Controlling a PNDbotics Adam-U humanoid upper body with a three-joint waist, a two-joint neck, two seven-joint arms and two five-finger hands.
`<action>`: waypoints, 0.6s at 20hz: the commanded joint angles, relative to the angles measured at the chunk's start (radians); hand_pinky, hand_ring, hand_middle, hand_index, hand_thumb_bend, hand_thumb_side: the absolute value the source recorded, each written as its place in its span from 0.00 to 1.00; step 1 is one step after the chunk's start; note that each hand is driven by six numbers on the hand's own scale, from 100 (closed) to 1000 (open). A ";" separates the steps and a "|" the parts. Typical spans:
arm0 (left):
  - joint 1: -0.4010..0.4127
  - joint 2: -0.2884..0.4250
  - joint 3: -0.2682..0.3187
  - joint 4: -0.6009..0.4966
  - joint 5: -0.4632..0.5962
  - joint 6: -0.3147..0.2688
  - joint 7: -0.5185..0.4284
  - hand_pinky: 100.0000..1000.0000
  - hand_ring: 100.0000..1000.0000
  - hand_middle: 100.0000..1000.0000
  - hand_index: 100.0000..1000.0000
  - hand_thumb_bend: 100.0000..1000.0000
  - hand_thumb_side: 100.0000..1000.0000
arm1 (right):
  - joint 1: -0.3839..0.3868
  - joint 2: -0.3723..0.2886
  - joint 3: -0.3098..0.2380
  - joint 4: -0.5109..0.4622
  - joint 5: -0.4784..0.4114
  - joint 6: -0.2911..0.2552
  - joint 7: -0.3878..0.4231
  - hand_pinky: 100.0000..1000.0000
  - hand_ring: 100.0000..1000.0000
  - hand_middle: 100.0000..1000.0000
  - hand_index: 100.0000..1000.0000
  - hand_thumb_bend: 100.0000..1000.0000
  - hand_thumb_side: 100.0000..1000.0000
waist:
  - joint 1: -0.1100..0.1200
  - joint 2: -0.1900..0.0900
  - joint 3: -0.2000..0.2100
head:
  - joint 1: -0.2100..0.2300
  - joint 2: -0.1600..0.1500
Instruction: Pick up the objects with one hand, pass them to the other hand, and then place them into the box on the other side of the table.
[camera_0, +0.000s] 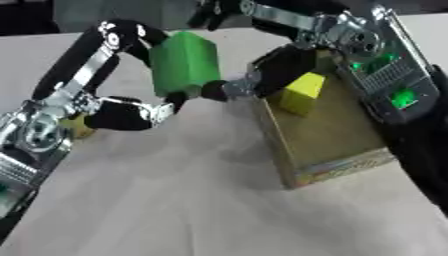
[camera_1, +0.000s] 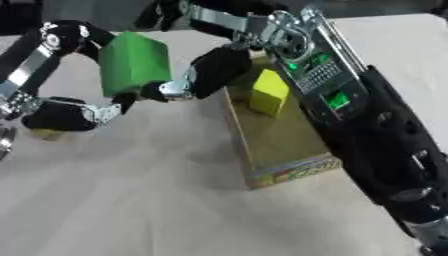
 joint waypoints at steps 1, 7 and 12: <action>-0.011 0.000 0.014 -0.008 0.004 0.002 0.010 0.68 0.50 0.40 0.52 0.00 0.06 | -0.026 -0.002 -0.003 -0.011 0.012 -0.004 0.003 1.00 0.84 0.82 0.86 0.43 0.48 | -0.011 -0.042 0.003 | 0.003 0.007; -0.017 -0.011 0.013 -0.012 0.012 0.006 0.015 0.68 0.50 0.40 0.52 0.00 0.06 | -0.030 0.006 0.000 -0.007 0.051 -0.016 0.004 0.99 0.84 0.82 0.87 0.41 0.51 | -0.010 -0.043 0.002 | 0.000 0.009; -0.020 -0.016 0.012 -0.012 0.013 0.012 0.009 0.68 0.49 0.40 0.52 0.00 0.06 | -0.034 0.013 0.002 0.008 0.074 -0.019 0.014 0.97 0.84 0.82 0.87 0.39 0.53 | -0.007 -0.044 0.002 | -0.005 0.010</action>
